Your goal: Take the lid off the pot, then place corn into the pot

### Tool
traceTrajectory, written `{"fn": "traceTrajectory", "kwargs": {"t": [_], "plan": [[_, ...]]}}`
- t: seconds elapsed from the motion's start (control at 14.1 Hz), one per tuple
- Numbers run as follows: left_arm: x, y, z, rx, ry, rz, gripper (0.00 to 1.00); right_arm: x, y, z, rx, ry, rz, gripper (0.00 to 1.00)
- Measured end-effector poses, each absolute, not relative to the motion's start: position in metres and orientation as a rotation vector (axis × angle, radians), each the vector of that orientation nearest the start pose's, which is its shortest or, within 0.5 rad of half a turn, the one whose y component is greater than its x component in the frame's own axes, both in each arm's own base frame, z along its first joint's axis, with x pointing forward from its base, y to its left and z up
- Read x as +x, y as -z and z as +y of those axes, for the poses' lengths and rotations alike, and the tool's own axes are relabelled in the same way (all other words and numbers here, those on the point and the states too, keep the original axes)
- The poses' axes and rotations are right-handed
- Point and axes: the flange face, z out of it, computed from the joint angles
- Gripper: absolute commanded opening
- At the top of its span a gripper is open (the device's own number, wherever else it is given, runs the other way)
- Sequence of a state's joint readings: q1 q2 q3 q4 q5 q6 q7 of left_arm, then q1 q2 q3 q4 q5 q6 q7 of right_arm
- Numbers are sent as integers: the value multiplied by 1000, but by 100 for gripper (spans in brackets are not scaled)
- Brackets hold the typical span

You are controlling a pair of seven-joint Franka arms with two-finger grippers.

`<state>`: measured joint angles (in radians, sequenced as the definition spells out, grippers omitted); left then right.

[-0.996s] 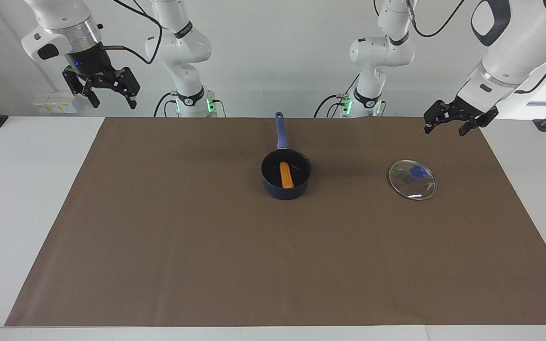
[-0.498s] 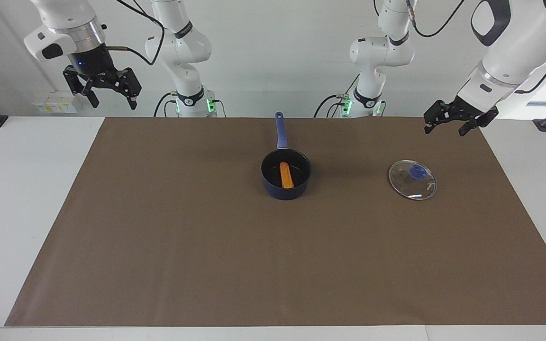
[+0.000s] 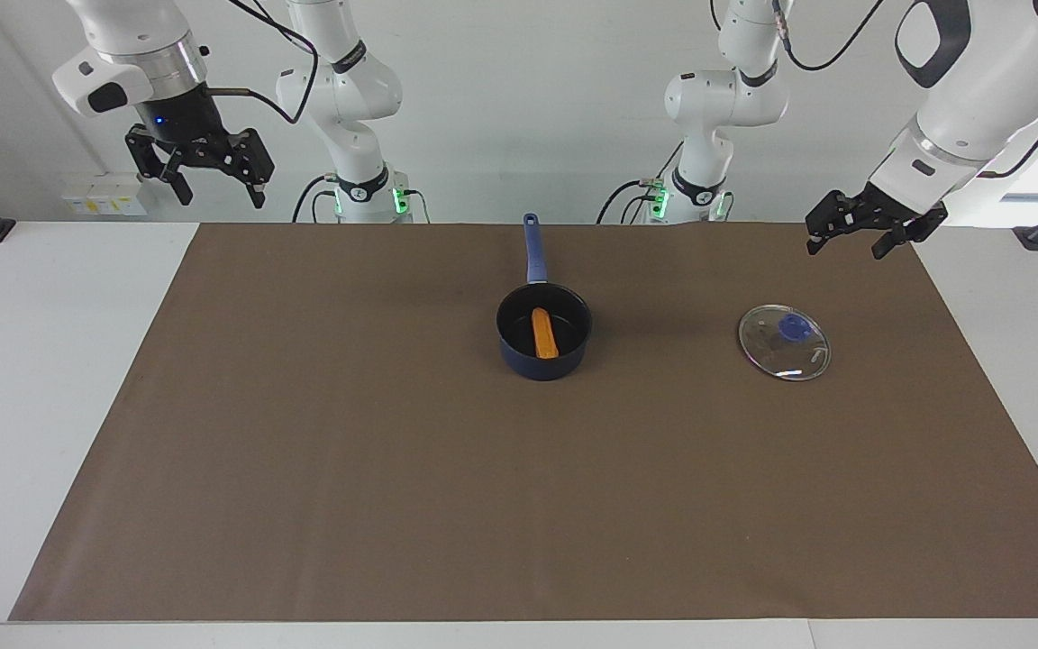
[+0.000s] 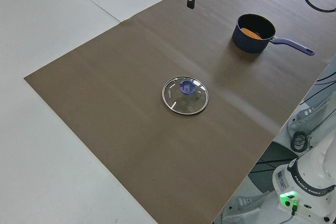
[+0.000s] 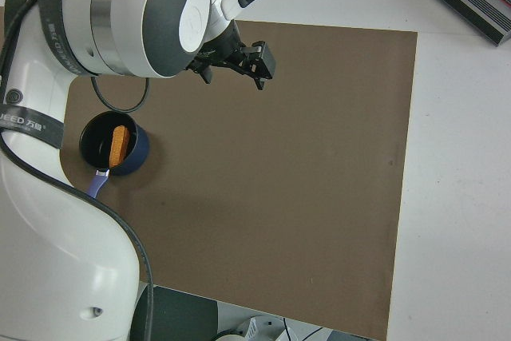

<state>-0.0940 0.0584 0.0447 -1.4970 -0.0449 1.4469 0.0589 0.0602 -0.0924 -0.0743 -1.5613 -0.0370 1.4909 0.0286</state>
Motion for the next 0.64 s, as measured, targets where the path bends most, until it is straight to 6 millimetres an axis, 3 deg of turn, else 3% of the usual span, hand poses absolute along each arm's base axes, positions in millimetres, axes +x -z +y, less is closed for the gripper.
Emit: {"fn": "traceTrajectory", "kwargs": {"t": [0.64], "plan": [[558,-616,-34,-3175,-172,177,100,515,-670,-14,-3170,19,73,100]]}}
